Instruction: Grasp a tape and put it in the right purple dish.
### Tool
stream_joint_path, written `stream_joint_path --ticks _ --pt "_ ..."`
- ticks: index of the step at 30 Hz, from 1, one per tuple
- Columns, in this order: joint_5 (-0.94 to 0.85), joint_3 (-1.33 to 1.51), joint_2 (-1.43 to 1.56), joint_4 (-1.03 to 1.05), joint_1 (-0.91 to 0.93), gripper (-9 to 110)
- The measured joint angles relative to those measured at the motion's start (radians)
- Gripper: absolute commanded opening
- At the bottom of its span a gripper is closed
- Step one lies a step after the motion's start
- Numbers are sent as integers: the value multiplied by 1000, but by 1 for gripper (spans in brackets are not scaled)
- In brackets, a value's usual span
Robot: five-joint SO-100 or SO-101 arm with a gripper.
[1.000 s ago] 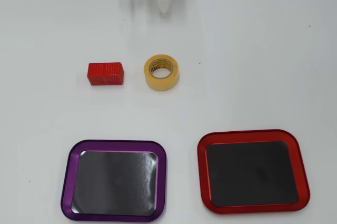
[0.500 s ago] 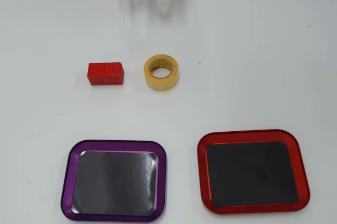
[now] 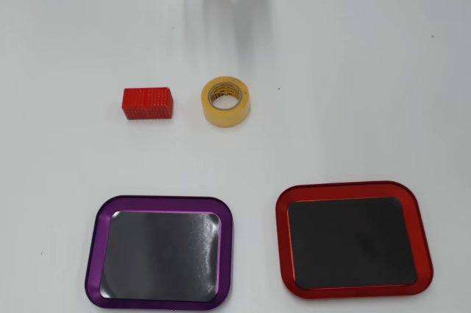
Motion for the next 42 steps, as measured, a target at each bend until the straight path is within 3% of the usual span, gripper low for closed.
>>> stream_joint_path --ticks 8,14,42 --pt "-6 -437 -703 -9 -2 17" --pt "0 -592 -1042 -12 5 18" --pt "-3 -523 -1124 -225 6 18"
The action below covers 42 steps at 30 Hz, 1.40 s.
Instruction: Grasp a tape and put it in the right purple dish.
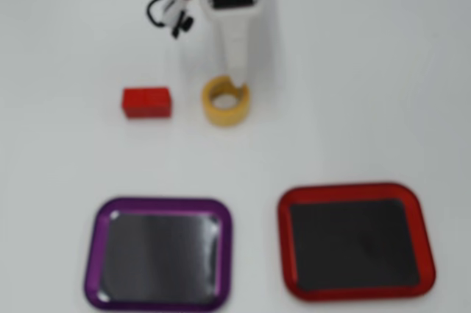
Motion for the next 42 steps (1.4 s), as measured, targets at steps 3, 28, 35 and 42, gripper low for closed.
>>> stream_joint_path --ticks 3,28,35,42 --pt "0 23 -2 -26 0 18" --pt "-11 14 -230 -107 75 -1" --pt "-9 -18 -202 -92 69 -1" --pt "3 -95 69 31 57 -1"
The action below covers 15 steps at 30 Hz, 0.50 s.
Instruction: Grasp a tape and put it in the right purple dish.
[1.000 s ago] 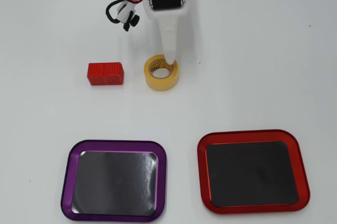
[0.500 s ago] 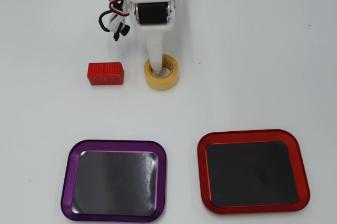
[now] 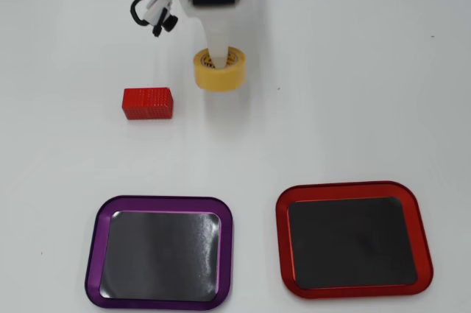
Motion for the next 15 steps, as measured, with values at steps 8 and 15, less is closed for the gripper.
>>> stream_joint_path --ticks 8,15 --pt "-31 -5 354 -183 -2 0" --pt "-106 67 164 -431 -11 0"
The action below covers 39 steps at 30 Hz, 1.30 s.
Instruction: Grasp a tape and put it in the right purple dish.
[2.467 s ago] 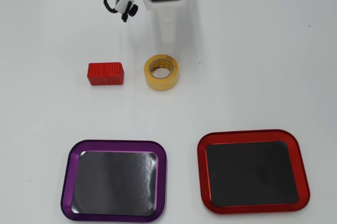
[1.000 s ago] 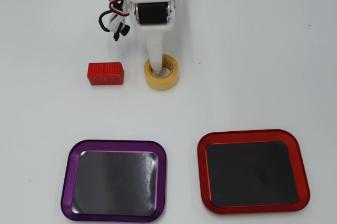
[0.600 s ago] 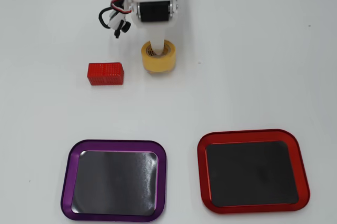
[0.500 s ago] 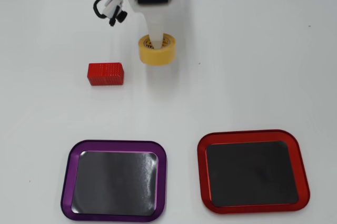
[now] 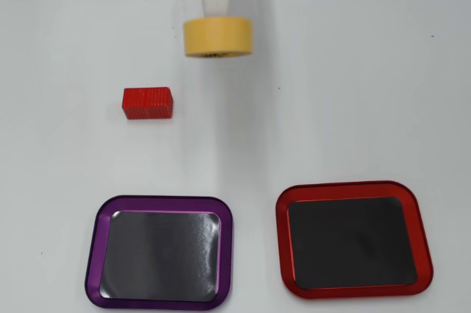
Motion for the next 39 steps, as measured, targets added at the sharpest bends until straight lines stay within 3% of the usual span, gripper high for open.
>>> stream_joint_path --ticks 11,19,26,32,39 --pt "46 -376 -558 -48 58 0" --pt "69 -710 -834 155 103 0" --pt "69 -838 -936 252 117 0" --pt "69 -887 -956 322 104 9" --pt "69 -925 -956 433 114 11"
